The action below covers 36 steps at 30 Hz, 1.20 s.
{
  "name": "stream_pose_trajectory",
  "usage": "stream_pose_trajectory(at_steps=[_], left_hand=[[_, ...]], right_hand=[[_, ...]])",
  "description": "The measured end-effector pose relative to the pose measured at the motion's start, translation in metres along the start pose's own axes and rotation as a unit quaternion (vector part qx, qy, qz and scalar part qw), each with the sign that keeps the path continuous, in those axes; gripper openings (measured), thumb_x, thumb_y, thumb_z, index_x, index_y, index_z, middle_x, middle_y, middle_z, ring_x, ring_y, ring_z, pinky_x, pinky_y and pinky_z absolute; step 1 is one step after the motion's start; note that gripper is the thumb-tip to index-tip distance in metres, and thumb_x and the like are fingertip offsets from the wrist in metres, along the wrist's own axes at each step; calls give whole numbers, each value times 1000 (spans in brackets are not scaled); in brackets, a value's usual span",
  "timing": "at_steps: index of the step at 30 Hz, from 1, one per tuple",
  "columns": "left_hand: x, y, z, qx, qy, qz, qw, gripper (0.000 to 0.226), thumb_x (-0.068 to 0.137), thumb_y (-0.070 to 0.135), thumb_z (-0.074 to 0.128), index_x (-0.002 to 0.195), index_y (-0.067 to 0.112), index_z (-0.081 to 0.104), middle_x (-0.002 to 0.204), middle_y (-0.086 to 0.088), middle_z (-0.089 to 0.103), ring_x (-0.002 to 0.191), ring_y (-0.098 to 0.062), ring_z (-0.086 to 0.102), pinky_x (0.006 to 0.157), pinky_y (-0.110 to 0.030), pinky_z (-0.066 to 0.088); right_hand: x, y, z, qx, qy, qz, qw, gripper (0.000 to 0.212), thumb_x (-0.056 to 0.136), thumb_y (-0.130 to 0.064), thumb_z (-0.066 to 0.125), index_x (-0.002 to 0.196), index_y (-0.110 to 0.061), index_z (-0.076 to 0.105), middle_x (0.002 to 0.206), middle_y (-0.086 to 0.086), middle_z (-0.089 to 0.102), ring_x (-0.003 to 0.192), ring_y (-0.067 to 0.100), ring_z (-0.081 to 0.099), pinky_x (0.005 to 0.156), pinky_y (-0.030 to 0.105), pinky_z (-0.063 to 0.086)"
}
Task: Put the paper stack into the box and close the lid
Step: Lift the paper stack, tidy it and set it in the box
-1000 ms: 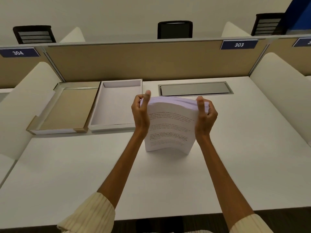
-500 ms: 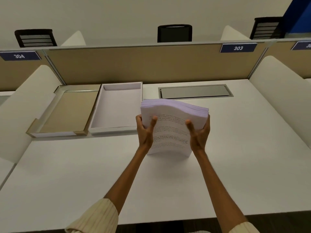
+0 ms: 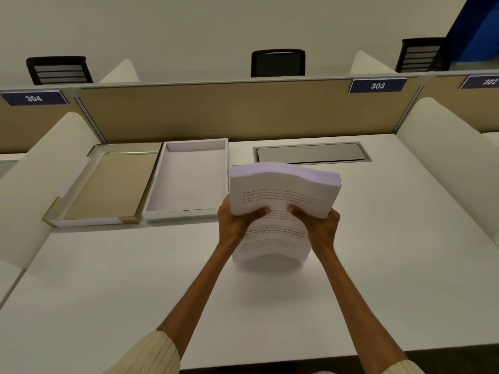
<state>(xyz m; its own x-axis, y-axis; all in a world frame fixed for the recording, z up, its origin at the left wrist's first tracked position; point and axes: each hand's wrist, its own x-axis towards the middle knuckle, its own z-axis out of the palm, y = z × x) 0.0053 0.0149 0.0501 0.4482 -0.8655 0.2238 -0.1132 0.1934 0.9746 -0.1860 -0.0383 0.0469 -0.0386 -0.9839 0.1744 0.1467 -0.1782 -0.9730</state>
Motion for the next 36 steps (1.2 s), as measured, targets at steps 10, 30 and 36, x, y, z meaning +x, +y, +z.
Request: stream_pose_trajectory(at_steps=[10,30,36], left_hand=[[-4,16,-3,-29,41,4,999,73,61,64,79,114,15,63,98,0,73,85,-23,74,63,-26,62],[-17,-41,-13,53,21,-90,994,51,68,29,89,111,16,67,104,6,76,96,-17,73,74,-35,65],[-4,-24,-16,108,37,-131,985,68,63,54,84,114,15,63,106,-3,75,85,-23,76,69,-46,65]], right_hand=[[-5,-23,6,29,-8,-11,999,32,66,-51,79,86,-28,69,72,-18,74,62,-2,69,52,13,52],[-5,23,-8,-89,-66,58,992,16,70,-25,86,77,-33,75,78,-11,78,70,6,74,57,17,56],[9,10,8,-110,-63,95,987,33,63,-48,86,82,-24,73,75,-3,78,60,16,75,50,24,58]])
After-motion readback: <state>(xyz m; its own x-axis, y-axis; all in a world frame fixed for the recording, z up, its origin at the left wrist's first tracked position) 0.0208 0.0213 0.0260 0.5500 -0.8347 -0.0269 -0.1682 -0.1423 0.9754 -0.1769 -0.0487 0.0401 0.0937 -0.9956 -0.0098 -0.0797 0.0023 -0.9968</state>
